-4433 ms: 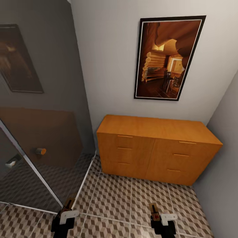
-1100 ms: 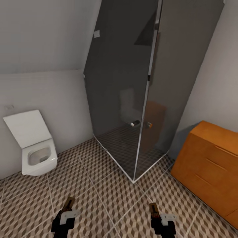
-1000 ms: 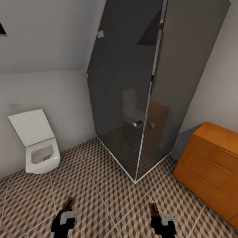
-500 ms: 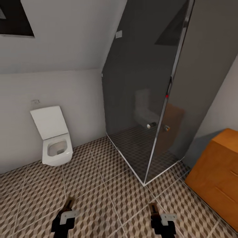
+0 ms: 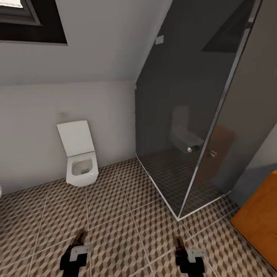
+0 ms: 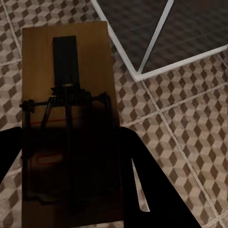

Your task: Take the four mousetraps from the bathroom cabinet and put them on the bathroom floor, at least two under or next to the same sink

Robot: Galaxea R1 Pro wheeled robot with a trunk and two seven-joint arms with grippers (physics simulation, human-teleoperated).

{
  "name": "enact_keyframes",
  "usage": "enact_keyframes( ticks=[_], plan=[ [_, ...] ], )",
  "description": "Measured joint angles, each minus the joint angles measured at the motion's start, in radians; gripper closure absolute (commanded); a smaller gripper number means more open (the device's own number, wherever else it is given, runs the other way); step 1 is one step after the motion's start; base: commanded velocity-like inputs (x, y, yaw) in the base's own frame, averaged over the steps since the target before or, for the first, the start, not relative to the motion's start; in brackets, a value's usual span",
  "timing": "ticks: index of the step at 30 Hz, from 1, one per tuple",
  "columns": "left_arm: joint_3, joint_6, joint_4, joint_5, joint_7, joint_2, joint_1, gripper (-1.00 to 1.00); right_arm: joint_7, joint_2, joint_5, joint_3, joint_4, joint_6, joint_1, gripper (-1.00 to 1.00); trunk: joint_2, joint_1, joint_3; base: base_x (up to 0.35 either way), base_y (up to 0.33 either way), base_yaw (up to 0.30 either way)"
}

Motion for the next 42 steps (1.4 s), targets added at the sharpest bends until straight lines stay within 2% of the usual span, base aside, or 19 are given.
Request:
enact_keyframes(
  ticks=[34, 42],
  plan=[
    [0.000, 0.001, 0.000, 0.000, 0.000, 0.000, 0.000, 1.00, 0.000, 0.000, 0.000, 0.000, 0.001, 0.000, 0.000, 1.00, 0.000, 0.000, 0.000, 0.000, 0.000, 0.254],
    [0.000, 0.001, 0.000, 0.000, 0.000, 0.000, 0.000, 1.00, 0.000, -0.002, 0.000, 0.000, 0.000, 0.000, 0.000, 1.00, 0.000, 0.000, 0.000, 0.000, 0.000, 0.059]
  ],
)
